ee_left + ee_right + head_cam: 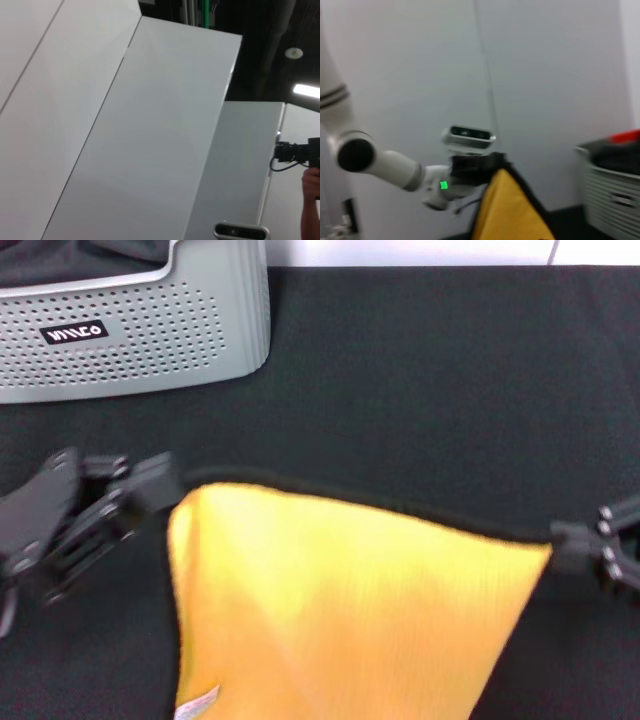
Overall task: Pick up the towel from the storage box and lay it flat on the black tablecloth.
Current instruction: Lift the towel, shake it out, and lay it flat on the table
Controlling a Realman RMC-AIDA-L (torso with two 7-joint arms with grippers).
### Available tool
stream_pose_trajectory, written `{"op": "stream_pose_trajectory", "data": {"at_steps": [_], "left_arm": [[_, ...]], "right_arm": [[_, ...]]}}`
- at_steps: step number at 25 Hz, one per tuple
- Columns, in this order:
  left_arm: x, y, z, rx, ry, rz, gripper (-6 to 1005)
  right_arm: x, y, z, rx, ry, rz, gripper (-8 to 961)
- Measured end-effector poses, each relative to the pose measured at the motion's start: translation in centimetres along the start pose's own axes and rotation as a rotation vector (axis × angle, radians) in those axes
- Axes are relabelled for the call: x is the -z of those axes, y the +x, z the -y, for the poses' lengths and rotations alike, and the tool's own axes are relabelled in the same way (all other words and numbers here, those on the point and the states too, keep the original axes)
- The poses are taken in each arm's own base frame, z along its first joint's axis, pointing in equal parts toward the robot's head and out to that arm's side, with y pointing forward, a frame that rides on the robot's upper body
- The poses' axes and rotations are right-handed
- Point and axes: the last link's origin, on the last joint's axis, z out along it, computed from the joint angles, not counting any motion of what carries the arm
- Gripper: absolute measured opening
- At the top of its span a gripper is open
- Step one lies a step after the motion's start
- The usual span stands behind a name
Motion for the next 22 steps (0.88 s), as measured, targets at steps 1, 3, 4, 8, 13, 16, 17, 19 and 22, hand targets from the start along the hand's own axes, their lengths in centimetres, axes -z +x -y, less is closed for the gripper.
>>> {"op": "stream_pose_trajectory", "data": {"at_steps": [1, 3, 4, 8, 13, 16, 17, 19, 22], "left_arm": [[-0.6, -0.4, 1.0, -0.002, 0.0, 0.007, 15], [-1.8, -0.8, 2.4, -0.022, -0.008, 0.028, 16], [-2.6, -0.9, 3.2, -0.042, -0.005, 0.046, 16], [-4.8, -1.1, 5.6, -0.089, 0.04, 0.088, 16], [-6.4, -0.8, 8.2, -0.165, 0.157, 0.08, 16], [-6.6, -0.9, 9.0, -0.203, 0.22, 0.072, 15], [-6.7, -1.0, 9.3, -0.216, 0.24, 0.073, 15], [-6.9, -1.3, 9.9, -0.252, 0.285, 0.085, 15], [-7.3, -2.0, 10.9, -0.302, 0.348, 0.119, 15]], "right_arm": [[0.0, 0.4, 0.8, -0.011, 0.022, -0.001, 6], [0.0, 1.2, 2.7, -0.025, 0.073, -0.006, 6], [-0.1, 1.4, 3.4, -0.026, 0.089, -0.005, 6], [-0.8, 2.0, 6.8, -0.026, 0.15, 0.008, 6], [-1.8, 2.1, 10.3, -0.024, 0.233, -0.003, 6], [-2.9, 2.1, 12.1, -0.013, 0.271, -0.032, 6], [-3.3, 2.1, 12.5, -0.009, 0.279, -0.047, 6], [-4.0, 2.3, 13.2, -0.008, 0.294, -0.077, 6], [-5.1, 2.8, 14.3, -0.017, 0.331, -0.121, 6]]}}
